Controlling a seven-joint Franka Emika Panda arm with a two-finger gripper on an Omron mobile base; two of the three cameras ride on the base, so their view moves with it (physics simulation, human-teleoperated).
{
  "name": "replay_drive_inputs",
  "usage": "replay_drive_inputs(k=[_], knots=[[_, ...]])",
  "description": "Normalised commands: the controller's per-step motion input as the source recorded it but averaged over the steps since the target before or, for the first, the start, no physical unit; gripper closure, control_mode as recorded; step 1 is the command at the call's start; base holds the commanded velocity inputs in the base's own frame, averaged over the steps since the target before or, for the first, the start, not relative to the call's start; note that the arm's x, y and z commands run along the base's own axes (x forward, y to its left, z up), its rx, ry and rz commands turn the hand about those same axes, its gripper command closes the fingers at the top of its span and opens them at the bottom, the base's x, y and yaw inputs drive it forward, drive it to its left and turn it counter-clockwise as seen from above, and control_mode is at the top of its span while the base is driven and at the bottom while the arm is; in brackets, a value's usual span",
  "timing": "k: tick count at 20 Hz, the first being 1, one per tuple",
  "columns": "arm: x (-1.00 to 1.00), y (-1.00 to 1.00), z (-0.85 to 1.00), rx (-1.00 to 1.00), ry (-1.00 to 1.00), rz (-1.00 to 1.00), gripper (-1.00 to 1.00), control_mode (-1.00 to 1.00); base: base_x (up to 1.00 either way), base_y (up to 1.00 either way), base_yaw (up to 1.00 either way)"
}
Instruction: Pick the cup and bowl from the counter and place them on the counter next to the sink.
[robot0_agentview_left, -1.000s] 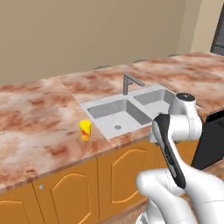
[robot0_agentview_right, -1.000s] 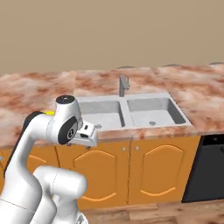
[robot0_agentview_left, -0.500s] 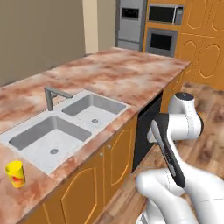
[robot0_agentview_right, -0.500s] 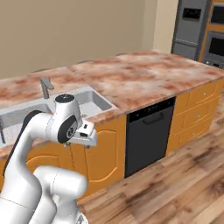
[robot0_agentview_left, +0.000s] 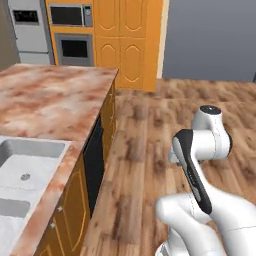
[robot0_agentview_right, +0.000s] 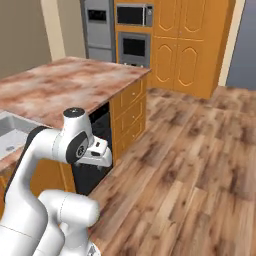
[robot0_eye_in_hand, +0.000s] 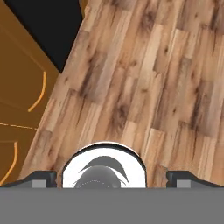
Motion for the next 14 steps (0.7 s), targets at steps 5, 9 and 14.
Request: replay_drive_inputs(k=[5, 9, 14], knots=[[0.0, 0.0, 0.0, 0.0, 0.0, 0.0, -1.0, 1.0, 0.18, -0.47, -0.78], [0.0, 0.0, 0.0, 0.0, 0.0, 0.0, -1.0, 1.0, 0.14, -0.43, -0.8], [0.0, 0.0, 0.0, 0.0, 0.0, 0.0, -1.0, 1.0, 0.21, -0.33, -0.79]])
